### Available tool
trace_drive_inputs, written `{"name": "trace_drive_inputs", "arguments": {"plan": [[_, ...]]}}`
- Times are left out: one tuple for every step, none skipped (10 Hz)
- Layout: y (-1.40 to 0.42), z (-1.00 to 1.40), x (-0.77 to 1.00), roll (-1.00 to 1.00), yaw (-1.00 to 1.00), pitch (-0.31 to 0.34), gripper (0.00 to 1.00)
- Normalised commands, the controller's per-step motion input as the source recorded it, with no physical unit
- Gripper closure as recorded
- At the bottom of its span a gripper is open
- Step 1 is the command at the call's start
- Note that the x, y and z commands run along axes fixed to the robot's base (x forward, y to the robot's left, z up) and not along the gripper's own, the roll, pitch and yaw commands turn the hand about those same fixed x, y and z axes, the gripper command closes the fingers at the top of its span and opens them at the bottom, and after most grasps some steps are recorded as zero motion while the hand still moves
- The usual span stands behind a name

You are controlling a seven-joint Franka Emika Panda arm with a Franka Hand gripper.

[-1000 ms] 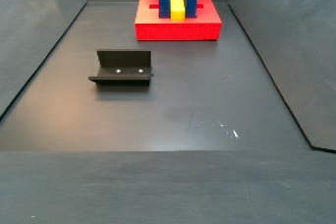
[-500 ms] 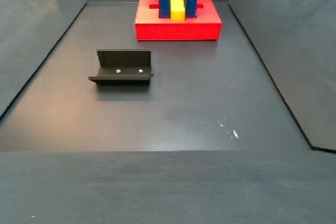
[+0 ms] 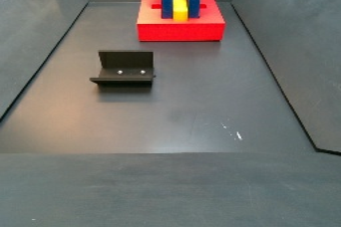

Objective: Pick up the green object. Move up. Move to above the board. Insert the green object.
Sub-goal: Insert the green object.

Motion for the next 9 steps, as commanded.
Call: {"name": "trace_drive_inputs", "arguments": {"plan": [[0.00,-0.31,0.11,0.00,-0.27,0.127,1.00],[0.00,-0.23,0.11,0.00,-0.24,0.117,1.00],[0.00,-0.19,0.06,0.00,-0.20,0.106,1.00],[0.00,0.00,0.00,-0.05,-0.18,0.057,1.00],[0.00,0.26,-0.21,-0.16,-0.19,0.000,1.00],[0.00,0.27,-0.24,-0.19,-0.10,0.000,1.00],[0.00,0.34,-0.29,-0.24,-0.02,-0.003,1.00],[0.00,0.34,-0.10,-0.29,0.00,-0.014,1.00],[0.00,0.09,0.00,-0.17,0.00,-0.013,1.00]]}}
